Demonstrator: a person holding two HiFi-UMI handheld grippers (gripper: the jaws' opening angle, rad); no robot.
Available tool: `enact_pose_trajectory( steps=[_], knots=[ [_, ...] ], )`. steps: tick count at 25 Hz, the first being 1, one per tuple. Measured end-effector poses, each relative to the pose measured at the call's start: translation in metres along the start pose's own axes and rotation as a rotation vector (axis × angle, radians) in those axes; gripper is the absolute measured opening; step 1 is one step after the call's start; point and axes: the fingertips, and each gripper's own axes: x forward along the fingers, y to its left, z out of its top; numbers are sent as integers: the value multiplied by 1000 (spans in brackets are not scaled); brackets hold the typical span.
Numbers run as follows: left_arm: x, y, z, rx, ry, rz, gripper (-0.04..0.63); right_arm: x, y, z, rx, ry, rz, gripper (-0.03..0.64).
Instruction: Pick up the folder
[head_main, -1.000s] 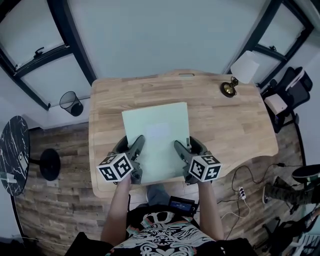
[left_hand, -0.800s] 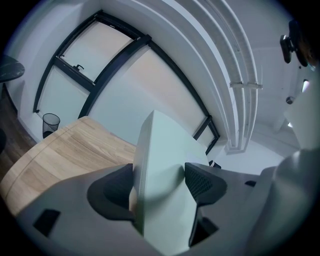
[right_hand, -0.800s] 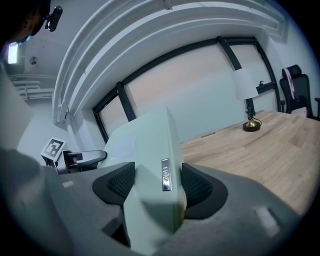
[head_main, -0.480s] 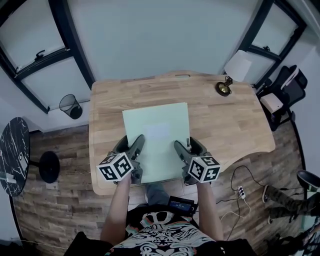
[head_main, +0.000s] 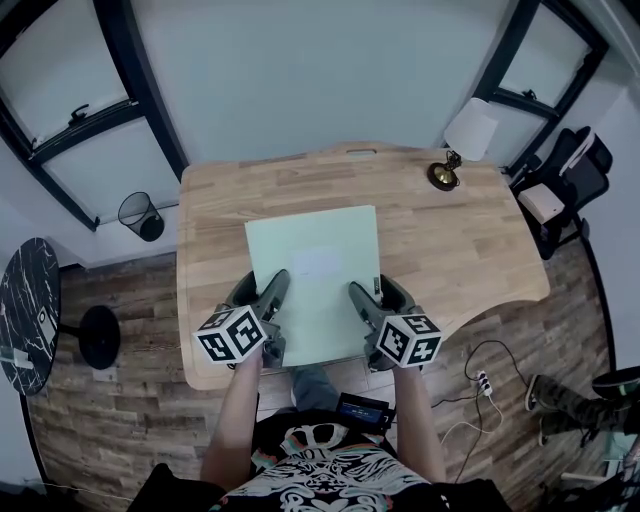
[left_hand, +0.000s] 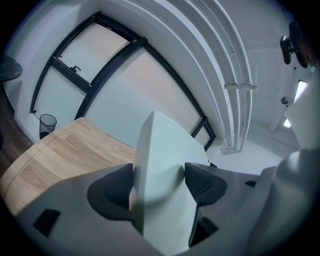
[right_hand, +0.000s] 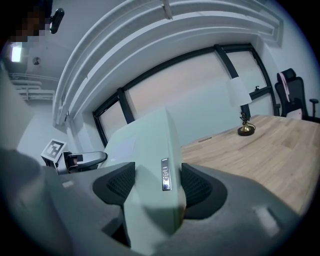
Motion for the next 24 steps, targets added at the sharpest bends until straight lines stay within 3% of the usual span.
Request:
enact_pose_trajectory(
  steps=[24],
  knots=[
    [-2,2,-9,-29,10,15,307,-3,-4,-8,22,19,12,287]
  ],
)
